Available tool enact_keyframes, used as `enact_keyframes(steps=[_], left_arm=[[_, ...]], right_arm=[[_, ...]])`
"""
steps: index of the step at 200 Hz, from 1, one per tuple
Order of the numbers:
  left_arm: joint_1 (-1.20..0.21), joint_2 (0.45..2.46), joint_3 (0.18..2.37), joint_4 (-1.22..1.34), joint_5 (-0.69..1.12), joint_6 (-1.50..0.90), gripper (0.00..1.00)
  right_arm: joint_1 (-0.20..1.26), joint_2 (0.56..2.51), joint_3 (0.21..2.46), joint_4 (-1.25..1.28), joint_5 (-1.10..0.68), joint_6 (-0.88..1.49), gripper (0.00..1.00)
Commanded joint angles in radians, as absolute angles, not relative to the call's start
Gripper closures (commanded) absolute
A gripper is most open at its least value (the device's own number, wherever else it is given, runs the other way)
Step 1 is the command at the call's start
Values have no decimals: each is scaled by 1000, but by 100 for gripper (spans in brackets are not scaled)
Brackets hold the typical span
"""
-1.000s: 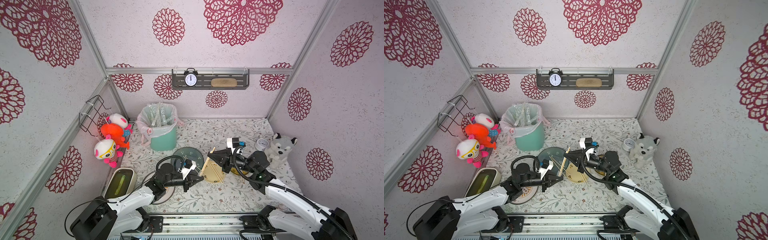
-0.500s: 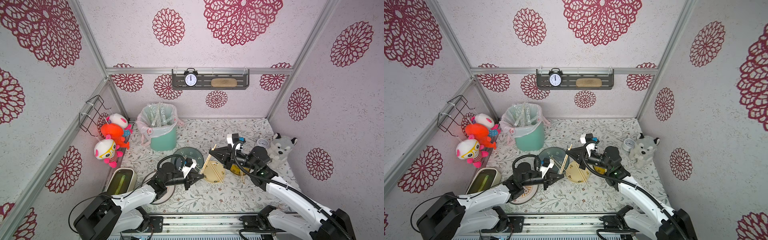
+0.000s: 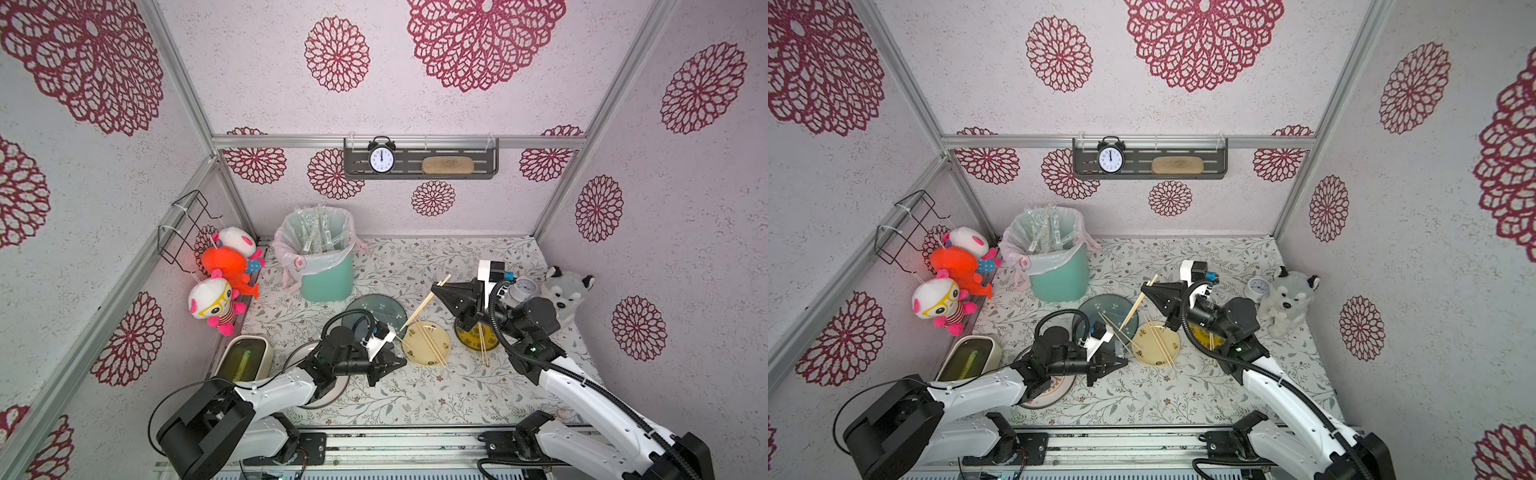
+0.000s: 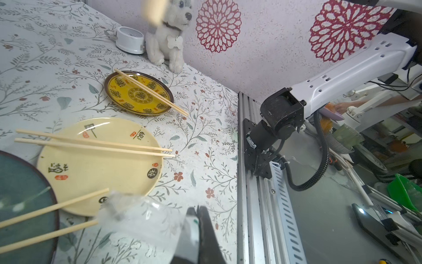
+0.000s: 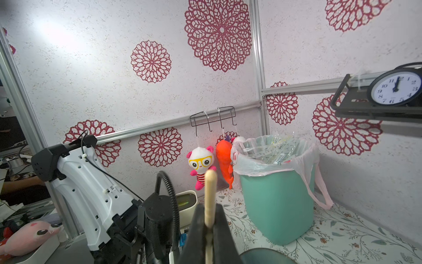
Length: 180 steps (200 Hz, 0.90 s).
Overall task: Remove the packaging of disposable chopsticks
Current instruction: Remove the packet bag from the disposable chopsticks, then place the disposable chopsticks on the plate.
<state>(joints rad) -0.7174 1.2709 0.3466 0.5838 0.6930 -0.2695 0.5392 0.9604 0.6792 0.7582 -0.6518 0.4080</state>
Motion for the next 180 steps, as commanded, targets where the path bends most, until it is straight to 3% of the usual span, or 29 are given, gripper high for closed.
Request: enact_keyframes(steps=[1, 24, 41, 70, 90, 119, 155, 180], left_arm=[[-707, 1237, 326, 593, 671, -273, 100], [-670, 1146, 312, 583, 632, -311, 100], [-630, 1012, 317, 516, 500, -344, 100], [-554, 692, 453, 147, 134, -366, 100], [-501, 580, 595, -50, -1, -363, 100], [-455, 573, 781, -186, -118, -353, 100], [-414, 708, 974, -259, -99, -310, 100], [-394, 755, 985, -236, -77, -316, 100]], right_arm=[[534, 926, 710, 777, -611, 365, 100], [534, 901, 704, 773, -594, 369, 100], [537, 891, 699, 746, -575, 361, 100], [585, 934, 676, 763, -554, 345, 100], [703, 998, 701, 700, -475, 237, 100], [828, 1153, 725, 763, -434, 181, 100], [944, 1428, 829, 841, -433, 137, 100], [994, 1570, 912, 882, -437, 127, 100]])
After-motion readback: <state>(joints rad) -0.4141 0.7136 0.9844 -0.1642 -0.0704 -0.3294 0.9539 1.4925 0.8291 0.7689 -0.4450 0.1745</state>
